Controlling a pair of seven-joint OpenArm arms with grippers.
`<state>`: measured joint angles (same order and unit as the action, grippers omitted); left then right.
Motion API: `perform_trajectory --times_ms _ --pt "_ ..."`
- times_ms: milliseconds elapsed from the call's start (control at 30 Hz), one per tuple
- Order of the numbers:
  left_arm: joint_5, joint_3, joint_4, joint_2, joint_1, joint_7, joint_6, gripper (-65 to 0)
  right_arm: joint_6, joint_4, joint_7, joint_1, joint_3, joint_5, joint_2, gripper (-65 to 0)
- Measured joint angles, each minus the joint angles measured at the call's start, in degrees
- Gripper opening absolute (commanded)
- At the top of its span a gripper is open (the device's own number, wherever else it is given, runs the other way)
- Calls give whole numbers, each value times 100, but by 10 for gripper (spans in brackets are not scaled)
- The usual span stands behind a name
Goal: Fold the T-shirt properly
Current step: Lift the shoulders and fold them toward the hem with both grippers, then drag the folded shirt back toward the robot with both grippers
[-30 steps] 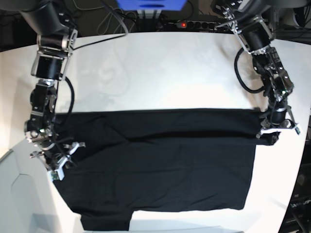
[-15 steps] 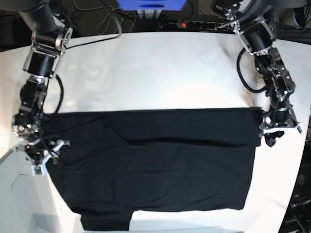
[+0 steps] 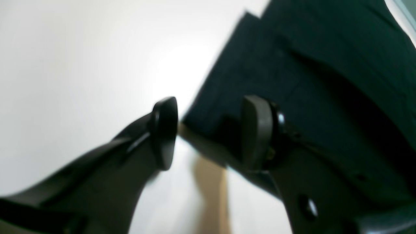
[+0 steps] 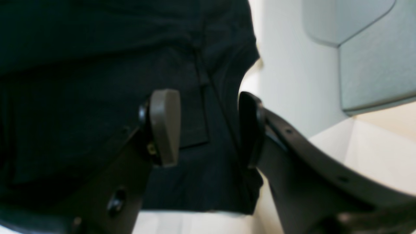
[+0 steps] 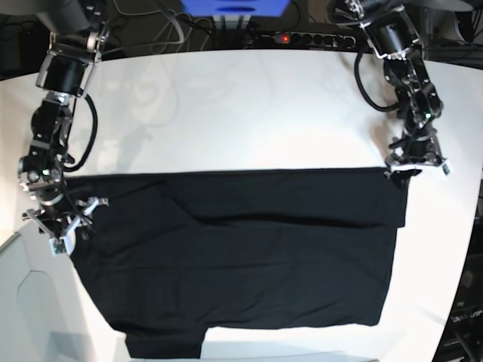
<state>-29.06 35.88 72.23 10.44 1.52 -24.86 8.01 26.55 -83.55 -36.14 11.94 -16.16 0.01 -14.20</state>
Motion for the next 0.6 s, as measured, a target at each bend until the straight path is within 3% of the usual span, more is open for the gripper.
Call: perform_trajectory --times_ms 233,300,400,600 --pt "4 0 -319 17 -195 105 -2 -359 0 2 -28 -72 -2 -17 -4 -352" --pt "4 -39 -321 0 -221 26 0 -430 0 2 -31 -74 -52 2 -7 -349" --pt "-17 -33 -339 7 -166 52 17 -628 0 17 -22 -127 -603 20 0 -348" --pt "4 -22 -352 26 -155 22 13 -647 0 717 -66 -157 -776 15 -107 -348"
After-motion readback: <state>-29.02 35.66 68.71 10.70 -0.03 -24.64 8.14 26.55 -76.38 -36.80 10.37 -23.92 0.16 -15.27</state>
